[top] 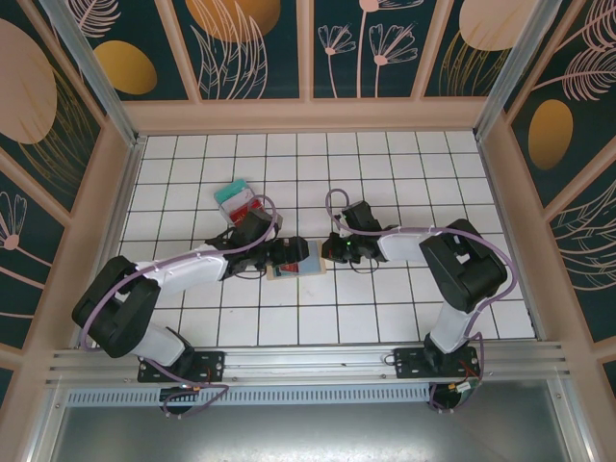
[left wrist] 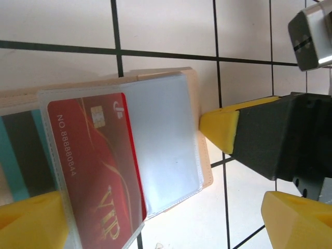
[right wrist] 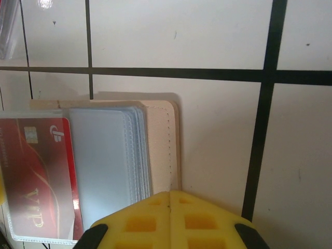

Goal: Take the credit cards out of the card holder

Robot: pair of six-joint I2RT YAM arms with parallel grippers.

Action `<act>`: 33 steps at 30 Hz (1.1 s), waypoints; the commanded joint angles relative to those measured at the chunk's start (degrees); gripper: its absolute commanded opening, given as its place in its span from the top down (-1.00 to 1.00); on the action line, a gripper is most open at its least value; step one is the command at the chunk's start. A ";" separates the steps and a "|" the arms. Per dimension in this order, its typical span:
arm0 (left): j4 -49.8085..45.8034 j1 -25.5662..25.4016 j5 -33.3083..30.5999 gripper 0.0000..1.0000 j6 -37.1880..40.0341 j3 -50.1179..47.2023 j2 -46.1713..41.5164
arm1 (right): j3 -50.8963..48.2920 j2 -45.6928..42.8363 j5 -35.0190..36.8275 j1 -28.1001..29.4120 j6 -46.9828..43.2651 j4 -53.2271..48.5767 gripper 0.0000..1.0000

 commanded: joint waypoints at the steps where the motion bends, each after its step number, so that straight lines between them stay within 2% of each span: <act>1: -1.07 -0.12 0.15 -0.87 1.30 1.67 -0.30 | -0.63 0.76 -0.43 0.66 0.92 -0.33 1.00; 5: -2.85 -0.08 -1.64 -0.84 1.06 1.10 -0.11 | -0.21 0.50 0.22 0.67 0.74 -0.87 1.00; 10: -9.03 -0.04 -10.05 -0.68 1.49 0.67 -1.19 | 0.23 -1.70 1.85 0.68 -0.09 -1.44 1.00; 16: -9.34 0.09 -12.71 -0.17 1.98 -1.15 -2.46 | 0.26 -6.06 2.99 1.10 -0.32 -0.01 0.96; 20: -9.77 0.40 -14.08 0.42 3.19 -1.19 -0.94 | 2.23 -6.99 2.03 2.63 -0.53 0.31 0.90; 22: -9.81 0.73 -14.43 0.62 3.99 -1.24 0.05 | 3.97 -5.92 0.55 3.56 -0.69 -0.26 0.86; 27: -9.13 2.30 -14.58 0.74 5.52 -2.52 1.53 | 6.96 -2.53 -1.83 5.85 0.12 -0.13 0.77; 33: -6.20 2.99 -12.06 0.74 6.20 -3.47 2.64 | 10.05 2.61 -4.70 7.44 0.29 -0.65 0.75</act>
